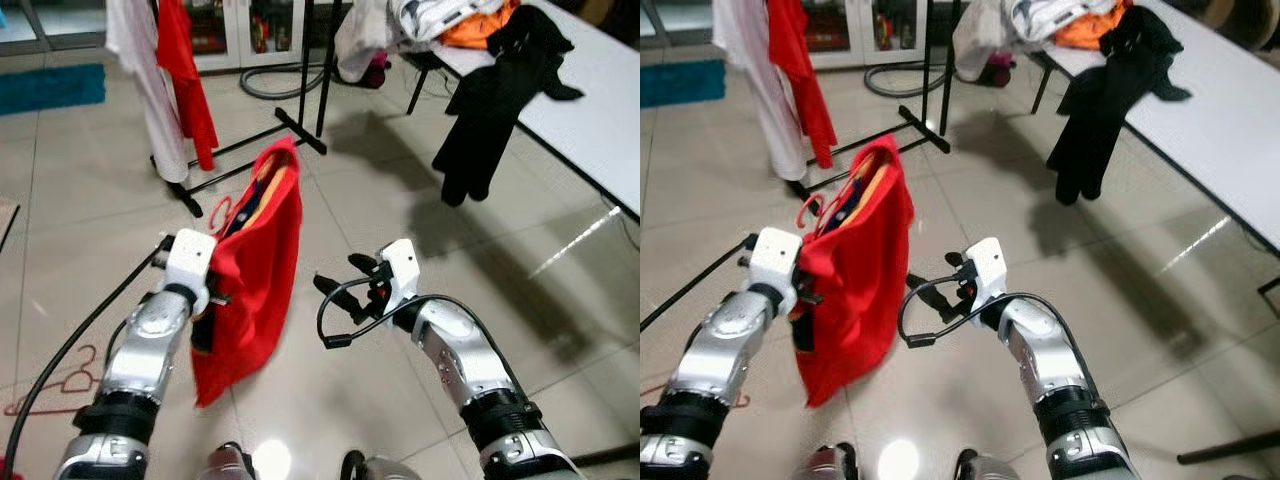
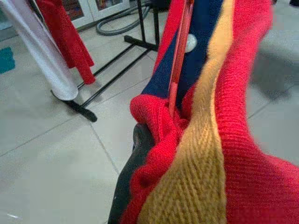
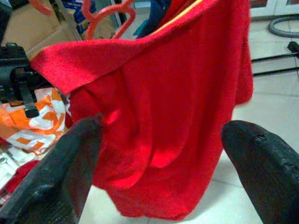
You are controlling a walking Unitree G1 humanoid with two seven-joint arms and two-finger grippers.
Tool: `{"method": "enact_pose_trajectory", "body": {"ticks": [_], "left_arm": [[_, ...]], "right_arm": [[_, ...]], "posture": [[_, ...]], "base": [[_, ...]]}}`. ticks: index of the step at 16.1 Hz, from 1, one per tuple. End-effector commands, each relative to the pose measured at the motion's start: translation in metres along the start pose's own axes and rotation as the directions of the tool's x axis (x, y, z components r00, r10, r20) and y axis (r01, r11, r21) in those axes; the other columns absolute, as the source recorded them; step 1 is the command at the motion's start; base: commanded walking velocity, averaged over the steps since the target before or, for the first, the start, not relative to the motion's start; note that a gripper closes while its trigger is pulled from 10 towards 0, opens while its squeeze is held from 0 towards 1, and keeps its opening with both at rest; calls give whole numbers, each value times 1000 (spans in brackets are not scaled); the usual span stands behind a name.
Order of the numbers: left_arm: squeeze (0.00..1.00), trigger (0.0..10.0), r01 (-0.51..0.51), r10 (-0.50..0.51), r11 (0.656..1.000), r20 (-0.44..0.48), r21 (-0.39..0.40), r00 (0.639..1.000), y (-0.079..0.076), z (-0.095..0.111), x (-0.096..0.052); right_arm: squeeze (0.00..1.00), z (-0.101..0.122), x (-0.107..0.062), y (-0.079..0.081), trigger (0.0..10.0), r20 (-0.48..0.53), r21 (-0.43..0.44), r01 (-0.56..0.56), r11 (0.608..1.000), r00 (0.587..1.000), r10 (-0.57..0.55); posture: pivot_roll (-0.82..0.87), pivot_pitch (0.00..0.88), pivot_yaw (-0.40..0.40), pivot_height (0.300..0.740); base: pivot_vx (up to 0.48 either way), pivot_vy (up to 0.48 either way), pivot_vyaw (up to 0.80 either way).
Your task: Hang hanger
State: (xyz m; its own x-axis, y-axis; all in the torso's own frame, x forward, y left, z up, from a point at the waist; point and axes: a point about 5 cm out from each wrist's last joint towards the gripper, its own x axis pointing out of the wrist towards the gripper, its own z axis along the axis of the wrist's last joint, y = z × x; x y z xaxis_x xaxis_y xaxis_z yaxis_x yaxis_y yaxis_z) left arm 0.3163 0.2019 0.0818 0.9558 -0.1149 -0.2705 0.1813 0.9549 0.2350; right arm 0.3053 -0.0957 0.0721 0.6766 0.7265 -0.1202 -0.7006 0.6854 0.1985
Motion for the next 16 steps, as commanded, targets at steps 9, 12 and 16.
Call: {"method": "enact_pose_trajectory", "body": {"ticks": [9, 12, 16], "left_arm": [[0, 10000, 27, -26, 999, -41, 35, 999, -13, 0, 0], [0, 10000, 23, -21, 999, -56, 44, 998, -14, -1, 0], [0, 10000, 15, -10, 997, -61, 74, 998, -8, -1, 0]], "right_arm": [[188, 0, -1, -3, 10000, 18, 15, -4, 1000, 1000, 3], [275, 0, -2, -2, 10000, 18, 11, -16, 1000, 1000, 16], [173, 2, -1, -6, 10000, 10, -21, 6, 1000, 1000, -5]], "posture": [[29, 149, -78, 740], [24, 150, -77, 740], [27, 141, -74, 740]], "base": [[267, 0, 524], [0, 0, 454], [0, 0, 330]]}}
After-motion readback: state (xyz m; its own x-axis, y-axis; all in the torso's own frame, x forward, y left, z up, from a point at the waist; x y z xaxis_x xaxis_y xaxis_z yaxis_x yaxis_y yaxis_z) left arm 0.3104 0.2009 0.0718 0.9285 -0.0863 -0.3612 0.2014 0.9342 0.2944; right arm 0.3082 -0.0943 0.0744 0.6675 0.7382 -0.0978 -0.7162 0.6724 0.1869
